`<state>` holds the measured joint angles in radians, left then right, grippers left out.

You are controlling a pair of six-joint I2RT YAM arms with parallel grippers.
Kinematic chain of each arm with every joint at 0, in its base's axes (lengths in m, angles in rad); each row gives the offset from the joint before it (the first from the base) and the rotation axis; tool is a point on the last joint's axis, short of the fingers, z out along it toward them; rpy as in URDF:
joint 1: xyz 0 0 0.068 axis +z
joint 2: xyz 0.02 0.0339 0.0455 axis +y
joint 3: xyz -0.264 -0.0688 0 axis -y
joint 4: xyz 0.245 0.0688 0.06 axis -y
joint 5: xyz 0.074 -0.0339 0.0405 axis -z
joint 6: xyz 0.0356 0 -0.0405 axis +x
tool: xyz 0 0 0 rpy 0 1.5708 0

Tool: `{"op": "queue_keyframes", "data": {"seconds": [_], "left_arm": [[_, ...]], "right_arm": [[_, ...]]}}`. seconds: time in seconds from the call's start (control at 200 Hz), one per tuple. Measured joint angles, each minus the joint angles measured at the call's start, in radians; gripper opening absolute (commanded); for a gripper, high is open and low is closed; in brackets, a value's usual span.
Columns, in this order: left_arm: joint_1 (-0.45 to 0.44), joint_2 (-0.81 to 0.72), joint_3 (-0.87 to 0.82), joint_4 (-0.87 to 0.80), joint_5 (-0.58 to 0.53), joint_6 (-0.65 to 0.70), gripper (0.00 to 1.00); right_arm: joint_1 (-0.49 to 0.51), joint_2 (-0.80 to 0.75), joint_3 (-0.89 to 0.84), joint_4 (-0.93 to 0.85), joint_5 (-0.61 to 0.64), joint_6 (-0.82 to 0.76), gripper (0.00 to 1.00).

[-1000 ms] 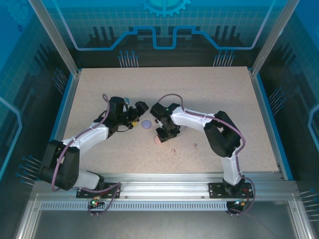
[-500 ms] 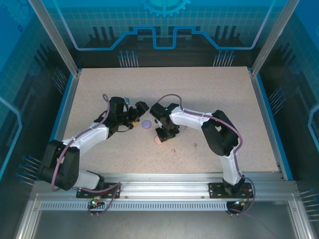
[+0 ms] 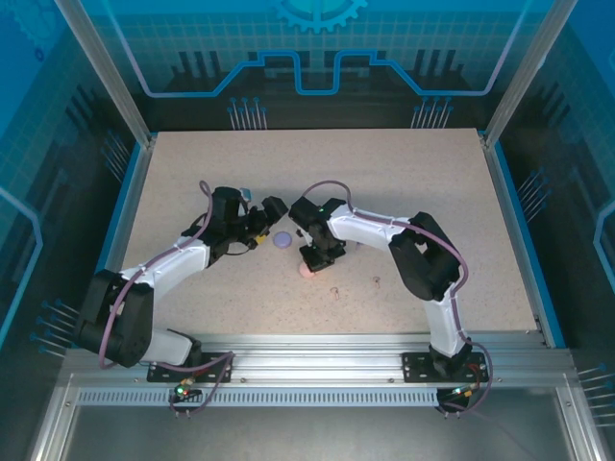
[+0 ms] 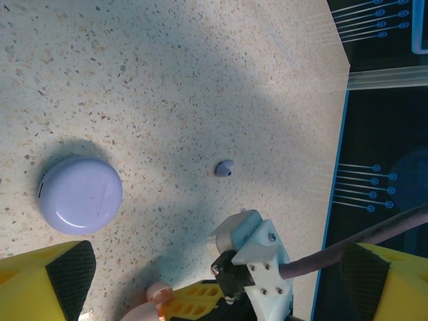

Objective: Insert wireless bluetooth earbuds into charging case

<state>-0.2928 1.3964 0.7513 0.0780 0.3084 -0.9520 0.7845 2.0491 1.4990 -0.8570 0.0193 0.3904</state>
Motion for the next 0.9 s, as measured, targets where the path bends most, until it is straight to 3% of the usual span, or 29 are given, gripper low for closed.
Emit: {"op": "queue_keyframes", "data": {"seconds": [0.215, 0.465, 0.58, 0.895], "left_arm": [[0.020, 0.000, -0.002, 0.026, 0.104, 0.087, 0.99], [0.033, 0.089, 0.024, 0.053, 0.381, 0.209, 0.98], [0.021, 0.178, 0.109, -0.019, 0.494, 0.288, 0.99], [-0.006, 0.323, 0.369, -0.303, 0.661, 0.557, 0.97]], "right_arm": [[-0.045, -0.077, 0.000, -0.010, -0.018, -0.074, 0.00], [-0.166, -0.152, 0.001, 0.006, -0.177, -0.207, 0.00], [-0.203, -0.152, 0.010, 0.003, -0.238, -0.269, 0.00], [-0.274, -0.152, 0.063, 0.009, -0.359, -0.359, 0.00]]}}
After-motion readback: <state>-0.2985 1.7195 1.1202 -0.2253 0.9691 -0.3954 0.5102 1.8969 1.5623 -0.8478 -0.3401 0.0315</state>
